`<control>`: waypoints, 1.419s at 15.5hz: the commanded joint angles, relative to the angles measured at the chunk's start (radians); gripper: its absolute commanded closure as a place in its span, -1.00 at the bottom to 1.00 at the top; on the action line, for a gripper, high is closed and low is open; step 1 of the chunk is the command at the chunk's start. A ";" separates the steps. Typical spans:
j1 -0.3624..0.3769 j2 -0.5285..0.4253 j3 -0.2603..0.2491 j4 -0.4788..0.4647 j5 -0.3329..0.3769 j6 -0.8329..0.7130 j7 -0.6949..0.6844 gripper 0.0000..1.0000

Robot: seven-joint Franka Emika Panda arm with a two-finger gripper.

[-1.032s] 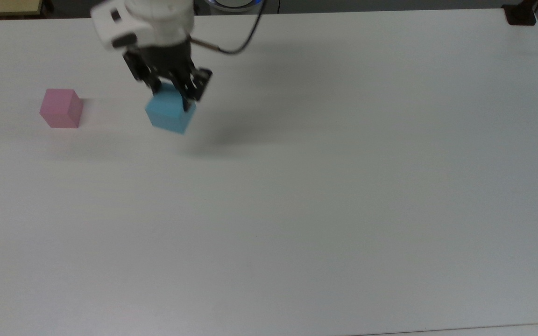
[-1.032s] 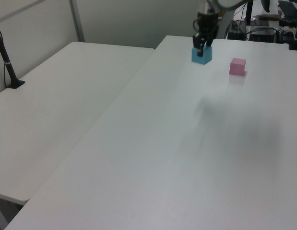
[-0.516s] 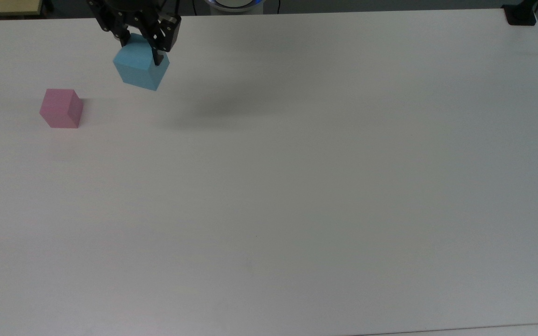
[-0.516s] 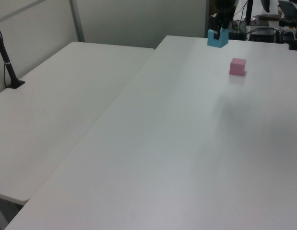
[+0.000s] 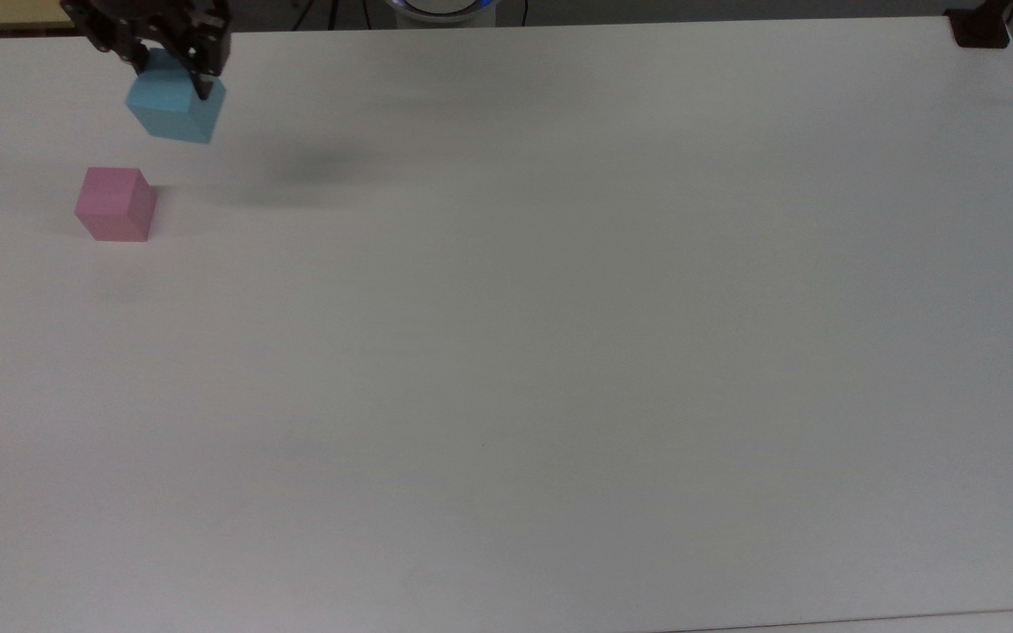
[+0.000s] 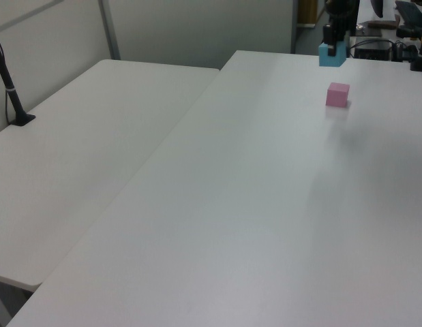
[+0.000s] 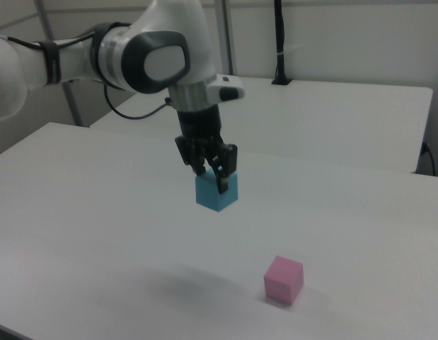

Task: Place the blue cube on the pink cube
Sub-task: 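Lift the light blue cube and carry it over the pink cube, then lower the light blue cube onto the pink cube and open the gripper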

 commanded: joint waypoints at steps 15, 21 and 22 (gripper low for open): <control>-0.207 0.099 -0.007 -0.202 0.016 0.500 -0.162 0.45; -0.218 0.113 -0.009 -0.213 0.006 0.506 -0.180 0.45; -0.218 0.113 -0.009 -0.217 0.006 0.508 -0.180 0.45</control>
